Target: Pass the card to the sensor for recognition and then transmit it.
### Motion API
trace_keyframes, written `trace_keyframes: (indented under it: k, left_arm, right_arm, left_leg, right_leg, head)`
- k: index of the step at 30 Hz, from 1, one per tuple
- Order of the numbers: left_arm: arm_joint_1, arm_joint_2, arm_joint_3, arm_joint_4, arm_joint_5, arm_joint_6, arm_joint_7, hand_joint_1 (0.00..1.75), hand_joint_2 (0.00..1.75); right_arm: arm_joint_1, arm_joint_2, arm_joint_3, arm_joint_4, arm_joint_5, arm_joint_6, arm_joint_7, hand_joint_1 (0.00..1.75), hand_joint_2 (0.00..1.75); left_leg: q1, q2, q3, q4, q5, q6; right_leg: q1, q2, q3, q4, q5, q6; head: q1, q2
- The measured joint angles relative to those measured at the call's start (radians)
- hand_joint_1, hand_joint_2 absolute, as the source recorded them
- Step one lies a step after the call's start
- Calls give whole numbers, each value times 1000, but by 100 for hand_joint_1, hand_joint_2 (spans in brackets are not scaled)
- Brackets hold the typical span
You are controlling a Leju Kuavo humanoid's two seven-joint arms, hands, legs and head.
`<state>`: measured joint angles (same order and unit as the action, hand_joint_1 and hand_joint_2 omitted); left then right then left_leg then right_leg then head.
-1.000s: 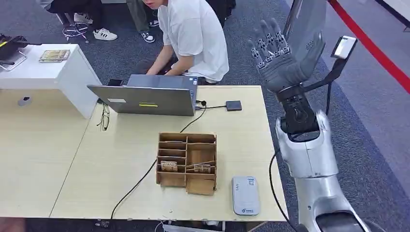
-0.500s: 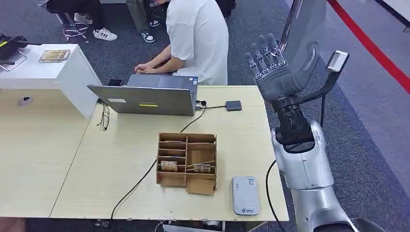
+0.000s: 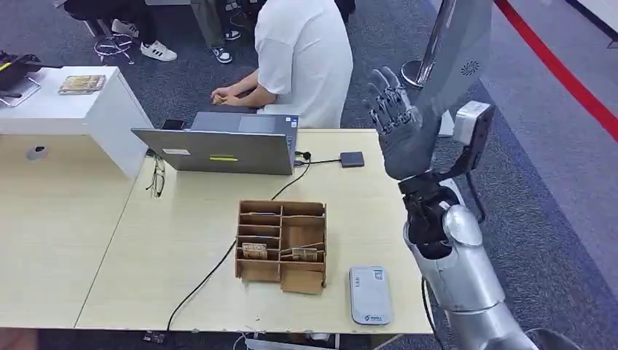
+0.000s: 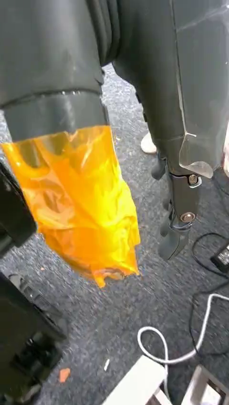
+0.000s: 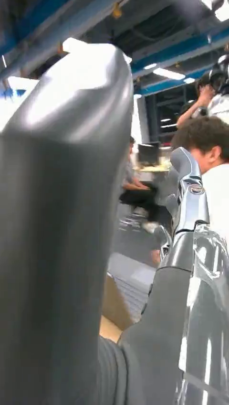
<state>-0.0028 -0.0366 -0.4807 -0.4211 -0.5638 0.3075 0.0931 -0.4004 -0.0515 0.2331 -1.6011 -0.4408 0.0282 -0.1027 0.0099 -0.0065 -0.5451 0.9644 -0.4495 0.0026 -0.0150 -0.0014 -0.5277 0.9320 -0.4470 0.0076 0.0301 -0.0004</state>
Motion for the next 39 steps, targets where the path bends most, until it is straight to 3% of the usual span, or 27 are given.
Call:
trace_keyframes:
  k: [5, 8, 10, 17, 20, 29, 39]
  left_arm:
    - [16, 8, -28, 0, 22, 7, 4, 0, 0]
    - [22, 13, -41, 0, 26, 7, 8, 0, 0]
    - [26, 14, -46, 0, 31, 8, 11, 0, 0]
    - [59, 18, -57, -8, 40, 26, 46, 0, 0]
    - [77, 19, -59, -30, 33, 26, 80, 0, 0]
    - [105, 29, -67, -98, 28, 10, 116, 0, 0]
    - [105, 38, -67, -113, 35, 9, 114, 0, 0]
  right_arm:
    - [76, -38, 26, -69, 268, 3, -64, 0, 0]
    - [128, -66, 35, -106, 296, 88, -93, 0, 0]
    - [167, -76, 38, -126, 311, 97, -116, 0, 0]
    - [368, -83, 38, -245, 541, -5, -230, 0, 0]
    - [442, -80, 39, -289, 635, -55, -249, 0, 0]
    - [577, -59, 81, -340, 707, -92, -270, 0, 0]
    - [595, -46, 116, -345, 722, -93, -270, 0, 0]
  left_leg:
    - [0, 0, 0, 0, 0, 0]
    - [0, 0, 0, 0, 0, 0]
    - [0, -1, 0, 0, 0, 0]
    - [0, 0, 0, 0, -1, 0]
    - [0, 0, -1, 0, -2, 0]
    - [0, 0, 0, -1, -1, 0]
    - [0, 0, 0, -1, -1, 0]
  right_leg:
    - [0, 0, 0, 0, 0, 0]
    - [0, 0, 0, 0, 0, 0]
    - [0, -1, 0, 0, 0, 0]
    - [0, -1, 0, -1, -1, 0]
    - [0, -1, 0, -1, -2, 0]
    - [0, -1, 0, 0, -2, 0]
    - [0, 0, 1, 0, -2, -1]
  head:
    - [0, 0]
    - [0, 0]
    - [0, 0]
    - [0, 0]
    - [0, 0]
    - [0, 0]
    - [0, 0]
